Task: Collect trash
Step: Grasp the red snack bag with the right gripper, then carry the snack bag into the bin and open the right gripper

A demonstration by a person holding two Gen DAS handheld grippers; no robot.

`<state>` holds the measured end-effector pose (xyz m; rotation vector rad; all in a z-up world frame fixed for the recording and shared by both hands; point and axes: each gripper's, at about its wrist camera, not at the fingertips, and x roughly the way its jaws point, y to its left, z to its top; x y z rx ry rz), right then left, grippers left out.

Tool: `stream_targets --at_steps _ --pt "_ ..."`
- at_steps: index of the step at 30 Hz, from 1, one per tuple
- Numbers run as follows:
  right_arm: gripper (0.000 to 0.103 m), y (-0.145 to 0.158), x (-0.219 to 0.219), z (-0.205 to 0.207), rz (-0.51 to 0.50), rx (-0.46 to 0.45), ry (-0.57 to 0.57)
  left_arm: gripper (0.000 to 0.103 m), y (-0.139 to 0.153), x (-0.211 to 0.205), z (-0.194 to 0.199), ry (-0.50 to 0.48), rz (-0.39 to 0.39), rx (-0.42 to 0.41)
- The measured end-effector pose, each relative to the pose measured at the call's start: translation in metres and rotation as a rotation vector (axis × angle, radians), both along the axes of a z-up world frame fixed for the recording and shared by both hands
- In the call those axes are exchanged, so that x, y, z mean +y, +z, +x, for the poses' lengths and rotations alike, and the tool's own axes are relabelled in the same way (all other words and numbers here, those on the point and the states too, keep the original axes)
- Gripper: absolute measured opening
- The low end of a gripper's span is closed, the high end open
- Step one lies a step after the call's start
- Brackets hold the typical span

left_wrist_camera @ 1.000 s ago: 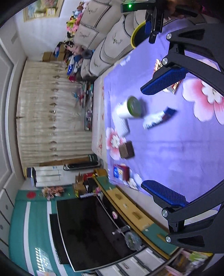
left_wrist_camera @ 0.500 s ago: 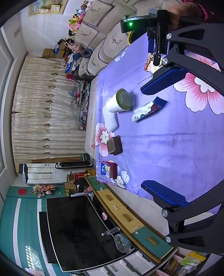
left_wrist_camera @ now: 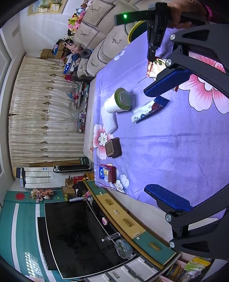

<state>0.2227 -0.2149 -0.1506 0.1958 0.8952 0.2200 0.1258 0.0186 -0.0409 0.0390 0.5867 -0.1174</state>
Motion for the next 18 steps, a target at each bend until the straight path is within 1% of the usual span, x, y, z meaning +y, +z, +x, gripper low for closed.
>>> stream_targets --at_steps 6,9,13,18 --pt "0.004 0.027 -0.014 -0.013 0.012 -0.077 -0.028 0.097 -0.003 -0.009 0.001 -0.015 0.01 0.002" --pt "0.004 0.042 -0.026 -0.019 -0.001 -0.12 -0.061 0.097 -0.003 -0.015 0.002 -0.025 0.019 0.005" --pt "0.004 0.063 -0.057 -0.029 -0.031 -0.181 -0.139 0.097 -0.003 -0.023 0.004 -0.039 0.028 0.009" --pt "0.004 0.081 -0.108 -0.039 -0.107 -0.234 -0.286 0.097 -0.005 -0.037 0.009 -0.06 0.042 0.02"
